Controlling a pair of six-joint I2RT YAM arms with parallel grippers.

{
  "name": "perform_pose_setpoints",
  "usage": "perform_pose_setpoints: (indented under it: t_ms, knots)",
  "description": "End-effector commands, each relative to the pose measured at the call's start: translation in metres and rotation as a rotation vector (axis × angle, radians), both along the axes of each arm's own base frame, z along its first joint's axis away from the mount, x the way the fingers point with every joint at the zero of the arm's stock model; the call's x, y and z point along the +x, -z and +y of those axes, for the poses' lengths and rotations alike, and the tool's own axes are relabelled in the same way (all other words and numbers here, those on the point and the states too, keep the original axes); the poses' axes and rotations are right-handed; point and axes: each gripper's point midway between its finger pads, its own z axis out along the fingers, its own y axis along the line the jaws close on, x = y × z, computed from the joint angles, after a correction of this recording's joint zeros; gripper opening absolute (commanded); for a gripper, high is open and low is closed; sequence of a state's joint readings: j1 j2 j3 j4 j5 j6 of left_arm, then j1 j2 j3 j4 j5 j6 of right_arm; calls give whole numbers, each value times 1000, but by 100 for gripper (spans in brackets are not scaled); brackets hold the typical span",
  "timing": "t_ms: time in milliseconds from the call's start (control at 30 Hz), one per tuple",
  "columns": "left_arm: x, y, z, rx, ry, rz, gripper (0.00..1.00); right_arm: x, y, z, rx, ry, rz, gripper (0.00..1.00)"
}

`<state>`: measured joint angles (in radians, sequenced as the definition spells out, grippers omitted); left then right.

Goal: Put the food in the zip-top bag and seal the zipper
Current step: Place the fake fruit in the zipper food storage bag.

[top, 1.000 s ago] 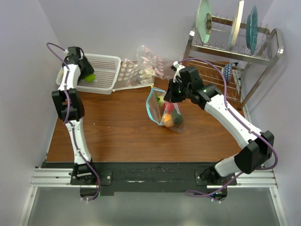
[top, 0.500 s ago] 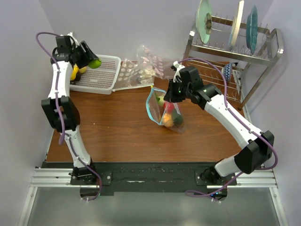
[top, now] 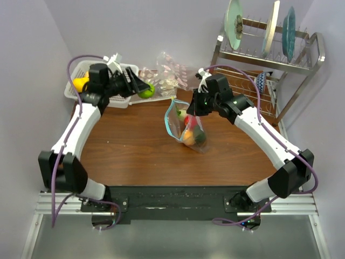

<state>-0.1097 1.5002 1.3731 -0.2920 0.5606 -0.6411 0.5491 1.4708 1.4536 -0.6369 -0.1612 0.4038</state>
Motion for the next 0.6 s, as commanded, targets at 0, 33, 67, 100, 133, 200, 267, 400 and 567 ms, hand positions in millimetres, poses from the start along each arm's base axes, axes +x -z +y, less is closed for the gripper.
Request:
perform_pose_setpoints:
  t_ms: [0, 33, 67, 100, 133, 200, 267, 400, 567]
  knots:
    - [-35, -47, -31, -102, 46, -169, 52, -1, -25, 8, 64, -22, -28, 0]
    - [-49, -44, -44, -110, 71, -162, 51, -1, -27, 8, 66, -21, -30, 0]
    - [-55, -44, -51, -115, 81, -166, 51, -2, -27, 8, 68, -23, -27, 0]
    - [-65, -46, -66, -126, 115, -177, 51, -2, -29, 9, 73, -28, -27, 0]
    - [-70, -42, -71, -131, 113, -172, 51, -3, -29, 8, 70, -27, -25, 0]
    - [-84, -38, -92, -139, 157, -165, 50, -3, -30, 8, 71, -26, -25, 0]
    - [-86, -32, -104, -136, 158, -168, 50, -4, -34, 7, 77, -23, -31, 0]
    - [-94, -3, -132, -89, 190, -126, 49, -6, -36, 6, 83, -20, -33, 0]
    - [-85, 47, -148, 68, 154, -65, 50, -9, -38, 6, 92, -20, -33, 0]
